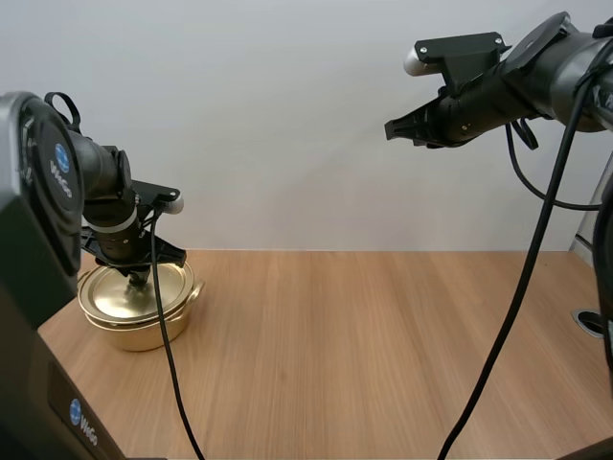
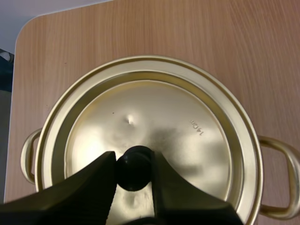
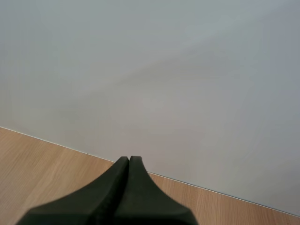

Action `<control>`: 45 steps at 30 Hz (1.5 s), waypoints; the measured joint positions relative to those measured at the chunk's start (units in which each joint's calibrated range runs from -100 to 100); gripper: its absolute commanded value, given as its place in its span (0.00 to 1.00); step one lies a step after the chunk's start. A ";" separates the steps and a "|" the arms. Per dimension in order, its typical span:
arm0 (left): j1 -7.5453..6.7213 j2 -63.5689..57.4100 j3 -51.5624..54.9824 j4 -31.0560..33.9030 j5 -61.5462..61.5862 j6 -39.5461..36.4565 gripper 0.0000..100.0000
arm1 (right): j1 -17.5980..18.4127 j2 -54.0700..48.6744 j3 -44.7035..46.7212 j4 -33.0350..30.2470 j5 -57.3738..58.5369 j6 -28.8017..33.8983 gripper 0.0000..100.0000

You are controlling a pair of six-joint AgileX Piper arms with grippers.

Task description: Open the pot, put the car inside, and close it

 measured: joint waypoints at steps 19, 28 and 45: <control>0.00 -11.64 3.76 -11.75 -17.50 -2.65 0.98 | 0.00 -0.16 3.53 0.39 -1.91 -0.71 0.00; 0.00 -28.67 20.33 -12.46 -39.86 -0.84 0.95 | 0.00 -1.85 17.76 2.33 -16.92 -2.87 0.00; -0.07 -61.43 43.53 -12.36 -52.10 -1.57 0.51 | 1.12 -20.33 49.68 15.07 -61.26 -14.43 0.00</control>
